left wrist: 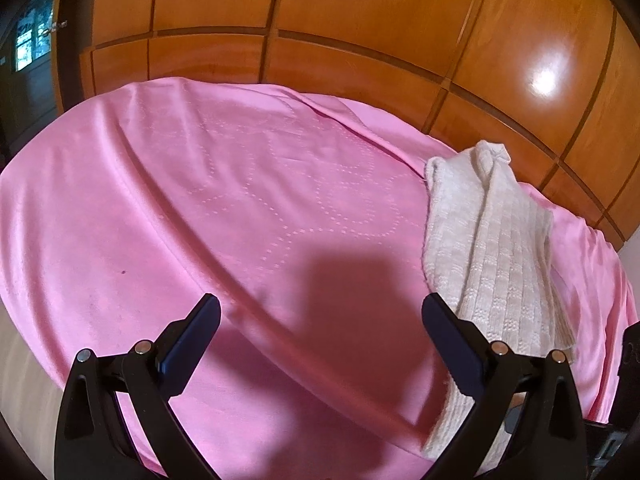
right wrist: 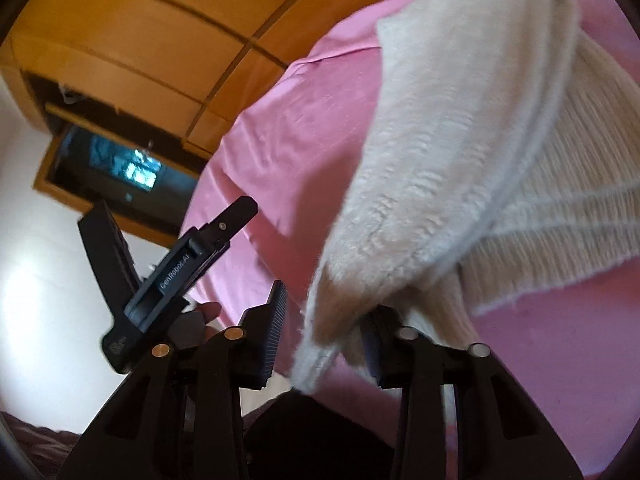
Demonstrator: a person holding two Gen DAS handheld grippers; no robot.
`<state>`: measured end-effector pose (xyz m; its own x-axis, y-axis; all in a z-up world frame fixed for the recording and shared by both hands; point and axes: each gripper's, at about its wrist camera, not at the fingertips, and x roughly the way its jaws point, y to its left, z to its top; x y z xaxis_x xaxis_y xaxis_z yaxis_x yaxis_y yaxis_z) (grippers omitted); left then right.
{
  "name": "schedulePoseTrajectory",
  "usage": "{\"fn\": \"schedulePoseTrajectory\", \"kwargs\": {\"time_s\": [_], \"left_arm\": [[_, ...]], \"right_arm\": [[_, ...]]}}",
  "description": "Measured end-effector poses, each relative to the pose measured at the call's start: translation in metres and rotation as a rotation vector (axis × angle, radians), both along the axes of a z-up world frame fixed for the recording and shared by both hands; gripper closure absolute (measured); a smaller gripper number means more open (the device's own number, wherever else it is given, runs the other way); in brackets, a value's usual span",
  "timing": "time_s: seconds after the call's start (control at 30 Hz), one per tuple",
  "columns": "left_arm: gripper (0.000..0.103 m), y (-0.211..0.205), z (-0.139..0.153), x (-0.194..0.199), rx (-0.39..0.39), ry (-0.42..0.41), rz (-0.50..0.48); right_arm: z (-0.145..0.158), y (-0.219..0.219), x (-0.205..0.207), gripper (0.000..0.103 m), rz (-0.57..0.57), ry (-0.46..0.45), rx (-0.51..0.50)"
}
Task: Fold small clothes
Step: 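Grasp the sweater collar with the right gripper and lift it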
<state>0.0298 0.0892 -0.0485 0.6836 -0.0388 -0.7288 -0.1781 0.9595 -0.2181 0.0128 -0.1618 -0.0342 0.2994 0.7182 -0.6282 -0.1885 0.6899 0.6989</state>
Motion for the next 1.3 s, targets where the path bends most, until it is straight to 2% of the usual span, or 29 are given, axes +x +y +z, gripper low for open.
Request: {"fn": "schedulePoseTrajectory", "kwargs": {"time_s": [0.1, 0.17, 0.27, 0.4, 0.47, 0.53, 0.63, 0.7, 0.77, 0.8, 0.83, 0.87, 0.9, 0.93, 1.0, 1.03, 1.07, 1.1, 1.13, 1.23, 1.3], "left_arm": [[0.003, 0.003, -0.001, -0.001, 0.003, 0.003, -0.002], [0.003, 0.004, -0.003, -0.001, -0.005, 0.010, -0.013], [0.003, -0.002, -0.003, 0.000, -0.041, 0.020, -0.069], [0.003, -0.025, 0.005, -0.002, -0.041, -0.014, -0.207], [0.007, -0.043, 0.008, -0.002, -0.041, -0.022, -0.290], [0.027, -0.060, 0.005, 0.000, -0.036, 0.004, -0.377], [0.029, -0.087, -0.004, -0.001, -0.050, 0.059, -0.493], [0.030, -0.106, -0.011, -0.005, -0.031, 0.092, -0.571], [0.059, -0.118, -0.021, -0.005, 0.018, 0.134, -0.605], [0.085, -0.122, -0.027, -0.003, 0.044, 0.161, -0.616], [0.097, -0.121, -0.029, -0.001, 0.071, 0.166, -0.608], [0.097, -0.116, -0.027, 0.000, 0.061, 0.162, -0.603], [0.097, -0.108, -0.020, 0.002, 0.016, 0.145, -0.600], [0.097, -0.101, -0.010, 0.003, -0.013, 0.114, -0.590], [0.097, -0.082, 0.016, 0.010, -0.018, 0.039, -0.548], [0.097, -0.065, 0.032, 0.021, -0.019, 0.001, -0.503], [0.098, -0.054, 0.040, 0.031, -0.011, -0.021, -0.468], [0.098, -0.036, 0.052, 0.045, 0.009, -0.050, -0.408], [0.098, -0.023, 0.060, 0.055, 0.019, -0.065, -0.365], [0.098, 0.039, 0.091, 0.101, 0.053, -0.118, -0.180], [0.097, 0.081, 0.113, 0.139, 0.082, -0.146, -0.031]], "right_arm": [[0.015, 0.001, -0.005, 0.094, 0.070, -0.033, 0.018], [0.030, -0.005, -0.013, 0.096, 0.093, -0.086, -0.012], [0.058, -0.033, -0.023, 0.097, 0.054, -0.163, -0.009], [0.110, -0.102, -0.020, 0.097, -0.165, -0.320, -0.033], [0.135, -0.150, -0.017, 0.097, -0.318, -0.392, -0.080], [0.156, -0.199, -0.010, 0.097, -0.477, -0.450, -0.147], [0.171, -0.276, 0.011, 0.097, -0.733, -0.466, -0.251], [0.168, -0.323, 0.026, 0.097, -0.858, -0.430, -0.294], [0.158, -0.357, 0.048, 0.097, -0.947, -0.380, -0.360], [0.150, -0.371, 0.059, 0.097, -0.985, -0.344, -0.385], [0.143, -0.382, 0.061, 0.097, -1.008, -0.320, -0.394], [0.131, -0.393, 0.066, 0.097, -1.020, -0.292, -0.398], [0.121, -0.395, 0.075, 0.097, -1.024, -0.272, -0.420], [0.110, -0.400, 0.083, 0.097, -1.052, -0.242, -0.474], [0.094, -0.405, 0.092, 0.090, -1.050, -0.208, -0.461], [0.087, -0.406, 0.092, 0.066, -1.055, -0.193, -0.469], [0.082, -0.405, 0.091, 0.029, -1.067, -0.186, -0.472], [0.079, -0.403, 0.087, 0.020, -1.091, -0.199, -0.473], [0.079, -0.400, 0.084, 0.018, -1.105, -0.217, -0.487], [0.080, -0.383, 0.076, 0.018, -1.049, -0.225, -0.493], [0.076, -0.366, 0.069, 0.018, -0.980, -0.236, -0.440]]}}
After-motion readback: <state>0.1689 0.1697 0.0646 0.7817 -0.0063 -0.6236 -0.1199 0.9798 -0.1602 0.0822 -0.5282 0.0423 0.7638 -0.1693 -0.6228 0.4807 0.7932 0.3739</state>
